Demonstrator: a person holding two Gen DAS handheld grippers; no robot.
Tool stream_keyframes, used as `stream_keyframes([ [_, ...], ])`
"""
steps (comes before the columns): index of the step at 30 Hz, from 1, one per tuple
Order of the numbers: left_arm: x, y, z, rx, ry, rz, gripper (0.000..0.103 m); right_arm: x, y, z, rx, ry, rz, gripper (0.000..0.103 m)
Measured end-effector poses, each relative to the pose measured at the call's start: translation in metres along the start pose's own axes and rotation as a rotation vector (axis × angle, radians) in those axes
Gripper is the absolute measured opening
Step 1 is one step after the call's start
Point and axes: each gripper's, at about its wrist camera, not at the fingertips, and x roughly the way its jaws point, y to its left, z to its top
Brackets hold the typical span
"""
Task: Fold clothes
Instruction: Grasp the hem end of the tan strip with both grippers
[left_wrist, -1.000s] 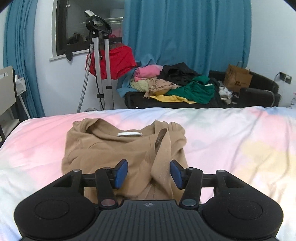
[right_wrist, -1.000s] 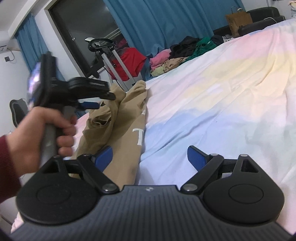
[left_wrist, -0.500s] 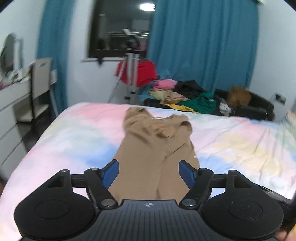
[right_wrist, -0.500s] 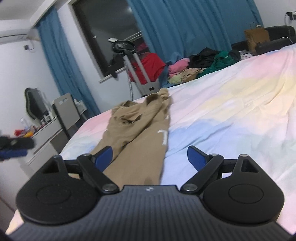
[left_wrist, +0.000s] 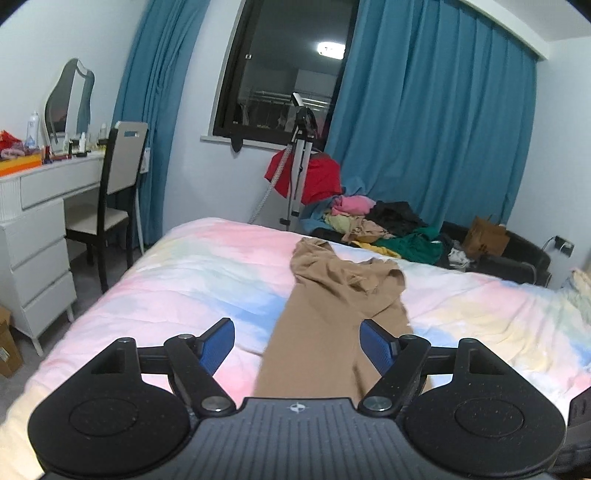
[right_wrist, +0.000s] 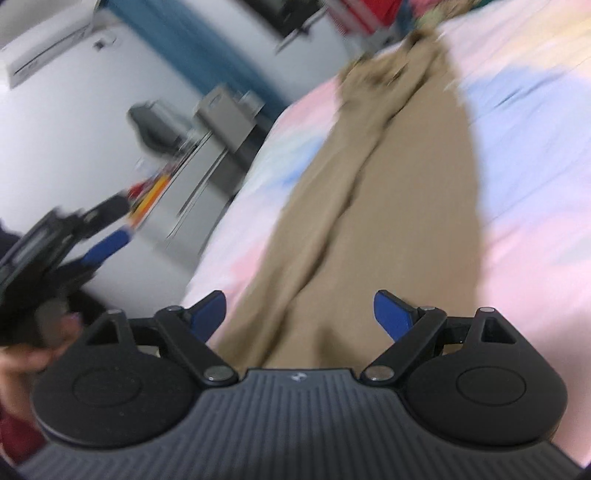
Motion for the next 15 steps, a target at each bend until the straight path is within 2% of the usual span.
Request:
stream_keyframes([
  [5,0.009,0.016,-0.006,-0.001,0.028,0.03,0.077,0.047,0.024,-0.025,0.072,0.144,0.094,0.083],
  [8,0.015,0.024,-0.008,-0.031,0.053,0.018,0.077,0.07,0.029,-0.039,0.099,0.205,0.061,0.08],
  [11,0.018,0.028,-0.008,-0.041,0.06,0.007,0.077,0.079,0.037,-0.044,0.084,0.191,0.032,0.078],
  [13,0.021,0.029,-0.009,-0.035,0.064,0.013,0.077,0.081,0.042,-0.046,0.077,0.173,0.034,0.065],
  [14,0.021,0.03,-0.009,-0.033,0.066,0.013,0.077,0.081,0.045,-0.047,0.068,0.174,0.036,0.054],
  [15,0.021,0.03,-0.009,-0.034,0.066,0.011,0.077,0.083,0.048,-0.05,0.051,0.185,0.027,0.049],
])
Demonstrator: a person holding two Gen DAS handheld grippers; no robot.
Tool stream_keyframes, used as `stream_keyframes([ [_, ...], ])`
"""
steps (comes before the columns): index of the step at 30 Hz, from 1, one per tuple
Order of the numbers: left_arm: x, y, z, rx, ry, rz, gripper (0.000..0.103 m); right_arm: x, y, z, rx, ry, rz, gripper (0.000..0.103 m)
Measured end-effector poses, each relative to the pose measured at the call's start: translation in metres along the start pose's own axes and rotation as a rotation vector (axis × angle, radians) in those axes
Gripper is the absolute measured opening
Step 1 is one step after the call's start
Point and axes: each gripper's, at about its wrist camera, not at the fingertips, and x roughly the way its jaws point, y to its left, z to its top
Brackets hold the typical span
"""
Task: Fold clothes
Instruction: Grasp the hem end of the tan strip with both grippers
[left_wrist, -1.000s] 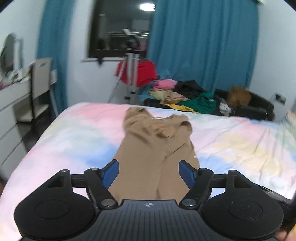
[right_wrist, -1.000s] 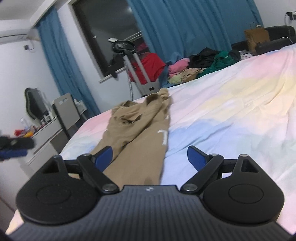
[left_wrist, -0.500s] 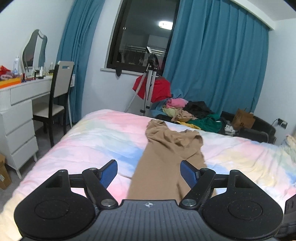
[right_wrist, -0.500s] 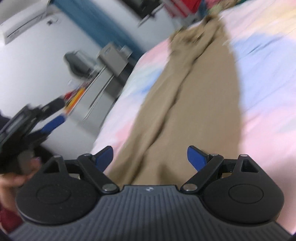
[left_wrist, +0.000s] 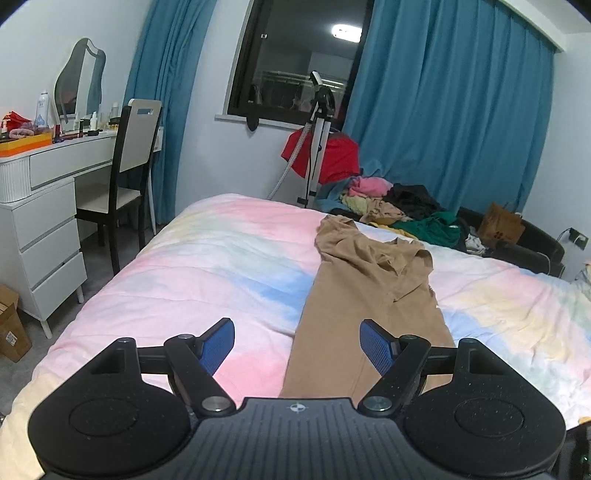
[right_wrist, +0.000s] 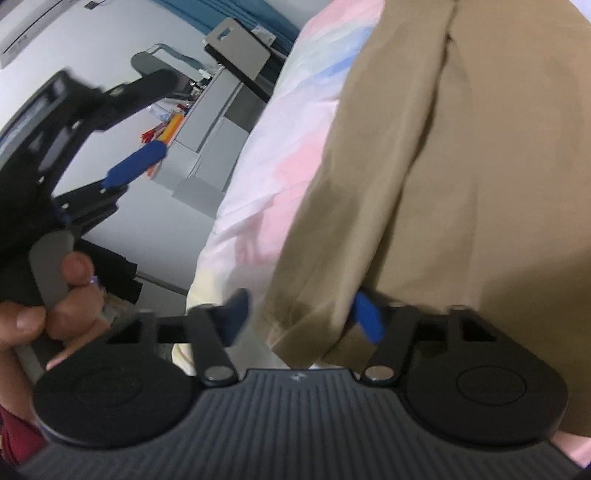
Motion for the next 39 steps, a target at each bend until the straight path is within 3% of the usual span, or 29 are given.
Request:
stream_keyframes([
  [2,0.001,0.0,0.0,-0.002,0.001,-0.006,0.077,0.003,0.006,-0.005,-0.035,0.014,-0.038,0.046],
  [4,0.0,0.001,0.0,-0.001,0.001,-0.004,0.077,0.001,0.009,-0.008,-0.062,0.005,-0.084,0.027],
  [5,0.001,0.0,0.0,-0.001,0.002,-0.001,0.077,0.001,0.011,-0.009,-0.075,0.0,-0.107,0.008],
  [12,-0.001,0.002,0.002,-0.034,0.013,-0.021,0.077,-0.045,0.03,-0.002,-0.145,-0.093,-0.066,0.005],
  [15,-0.001,0.004,0.002,-0.055,0.024,-0.04,0.077,-0.07,0.039,-0.004,-0.202,-0.12,-0.083,0.005],
  [18,0.001,0.005,0.0,-0.064,0.041,-0.047,0.077,-0.088,0.031,-0.006,-0.181,-0.125,-0.095,0.005],
  [22,0.011,0.003,-0.006,-0.075,0.115,-0.072,0.077,-0.105,0.013,-0.013,-0.151,-0.132,-0.125,0.005],
  [28,0.035,0.006,-0.026,-0.126,0.276,-0.107,0.077,-0.105,-0.019,-0.018,-0.04,-0.05,-0.158,0.009],
  [31,0.046,0.007,-0.038,-0.144,0.343,-0.104,0.077,-0.124,-0.03,-0.012,0.017,-0.052,-0.124,0.017],
  [32,0.05,0.007,-0.041,-0.145,0.363,-0.096,0.077,-0.132,-0.034,-0.01,0.031,-0.065,-0.11,0.028],
  [33,0.053,0.007,-0.045,-0.145,0.383,-0.089,0.077,-0.141,-0.036,-0.009,0.035,-0.093,-0.105,0.05],
  [35,0.058,0.008,-0.051,-0.153,0.414,-0.079,0.077,-0.16,-0.04,-0.009,0.029,-0.163,-0.111,0.082],
  [39,0.064,0.012,-0.063,-0.193,0.467,-0.075,0.077,-0.181,-0.057,-0.008,0.044,-0.26,-0.163,0.083],
])
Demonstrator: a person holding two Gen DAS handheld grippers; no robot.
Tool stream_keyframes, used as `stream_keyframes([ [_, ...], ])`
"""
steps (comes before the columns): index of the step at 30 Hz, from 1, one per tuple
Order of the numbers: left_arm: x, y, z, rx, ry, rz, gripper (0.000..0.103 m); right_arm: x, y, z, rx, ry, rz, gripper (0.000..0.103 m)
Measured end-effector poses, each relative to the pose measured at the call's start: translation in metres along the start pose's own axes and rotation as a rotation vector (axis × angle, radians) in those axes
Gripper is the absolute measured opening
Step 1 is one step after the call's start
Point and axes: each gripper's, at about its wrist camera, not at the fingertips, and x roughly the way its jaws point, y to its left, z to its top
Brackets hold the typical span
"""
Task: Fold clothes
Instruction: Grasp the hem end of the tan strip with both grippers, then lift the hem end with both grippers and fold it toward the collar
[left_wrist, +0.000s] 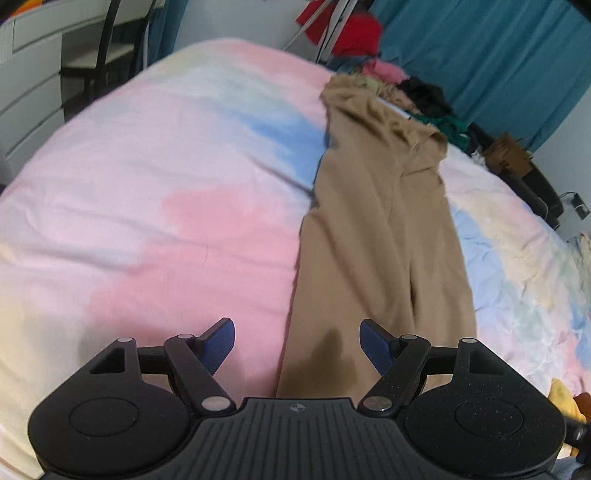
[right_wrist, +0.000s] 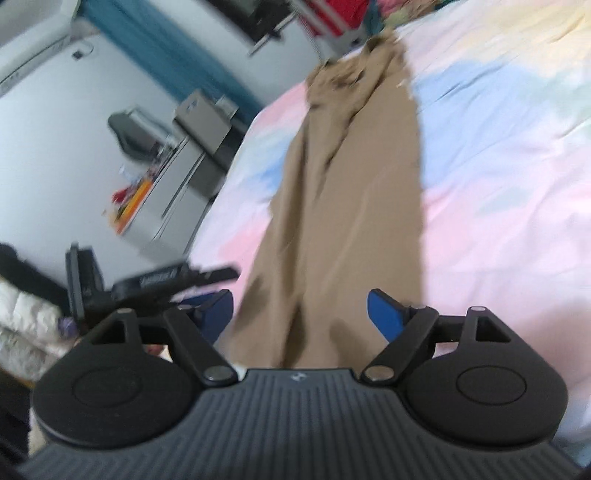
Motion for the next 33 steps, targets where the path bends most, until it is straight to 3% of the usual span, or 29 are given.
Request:
stream_keyframes([
  [6,0.014,0.012,-0.01,-0.095,0.084,-0.075,0.074,0.016,-0.047,-0.005,0.212,0.086,0.007,0.082],
  [11,0.022,0.006,-0.018,-0.093,0.13,-0.118,0.07,0.028,-0.046,-0.008,0.2,0.144,0.003,0.082],
  [15,0.021,0.0,-0.027,-0.105,0.137,-0.122,0.047,0.034,-0.044,-0.014,0.208,0.189,0.069,0.074],
  [20,0.02,0.005,-0.033,-0.193,0.144,-0.155,0.044,0.034,-0.043,-0.016,0.186,0.214,0.059,0.072],
  [23,0.022,0.004,-0.033,-0.194,0.153,-0.158,0.039,0.04,-0.037,-0.017,0.154,0.243,0.048,0.058],
  [27,0.02,-0.007,-0.035,-0.136,0.145,-0.147,0.032,0.042,-0.028,-0.02,0.103,0.263,0.038,0.054],
  [28,0.019,-0.009,-0.036,-0.117,0.142,-0.144,0.032,0.043,-0.027,-0.02,0.098,0.263,0.03,0.05],
  [30,0.016,-0.013,-0.039,-0.088,0.135,-0.136,0.029,0.044,-0.028,-0.02,0.108,0.257,0.006,0.022],
  [32,0.015,-0.012,-0.04,-0.091,0.131,-0.144,0.022,0.044,-0.029,-0.019,0.114,0.246,-0.012,0.019],
  [33,0.015,-0.011,-0.04,-0.095,0.131,-0.153,0.013,0.043,-0.028,-0.02,0.107,0.237,-0.013,0.016],
])
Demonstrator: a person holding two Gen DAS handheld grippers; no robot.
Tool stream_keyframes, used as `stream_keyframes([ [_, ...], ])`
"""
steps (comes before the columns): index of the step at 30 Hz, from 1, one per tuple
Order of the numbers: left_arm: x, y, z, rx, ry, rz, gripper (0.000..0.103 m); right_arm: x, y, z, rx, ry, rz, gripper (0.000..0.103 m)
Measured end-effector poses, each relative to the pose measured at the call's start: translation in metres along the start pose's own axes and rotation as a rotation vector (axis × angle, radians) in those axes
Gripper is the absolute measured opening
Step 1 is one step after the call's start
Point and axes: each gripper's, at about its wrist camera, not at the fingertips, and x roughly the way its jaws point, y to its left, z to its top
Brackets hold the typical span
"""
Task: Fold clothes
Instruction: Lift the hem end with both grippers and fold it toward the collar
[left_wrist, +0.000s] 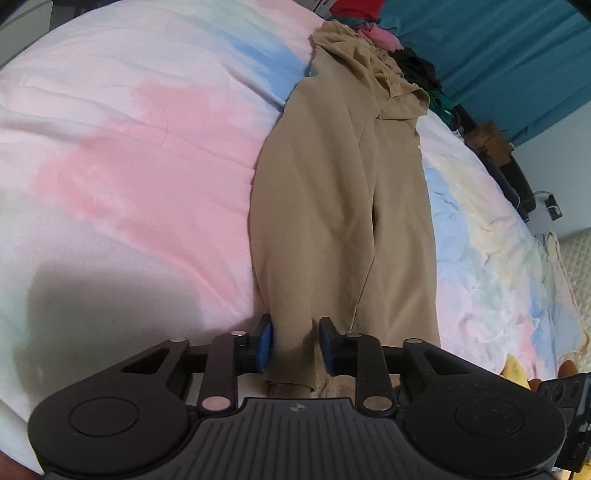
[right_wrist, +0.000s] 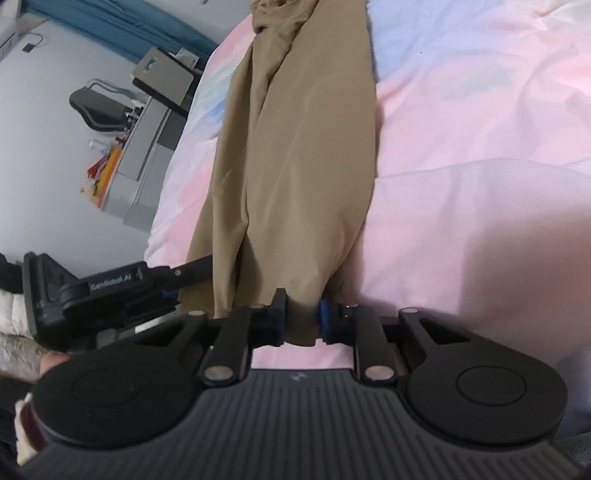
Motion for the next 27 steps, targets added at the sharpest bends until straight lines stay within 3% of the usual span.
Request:
stream_keyframes([
  [6,-0.011,-0.003,-0.001,0.013,-0.081,-0.098,0.006,-0.02,0.002,-0.001,0.007,-0.109,0.026,0.013],
  [14,-0.046,-0.015,-0.004,0.031,-0.276,-0.323,0.005,-0.066,0.009,-0.005,0.055,-0.303,0.083,0.011],
  [18,-0.068,-0.017,-0.006,0.0,-0.33,-0.428,0.005,-0.096,0.03,-0.004,0.016,-0.378,0.124,0.01],
  [24,-0.105,-0.036,-0.024,0.017,-0.379,-0.524,0.005,-0.148,0.049,-0.007,-0.052,-0.464,0.192,0.009],
  [27,-0.121,-0.045,-0.047,0.024,-0.362,-0.536,0.004,-0.171,0.05,-0.019,-0.077,-0.474,0.22,0.009],
])
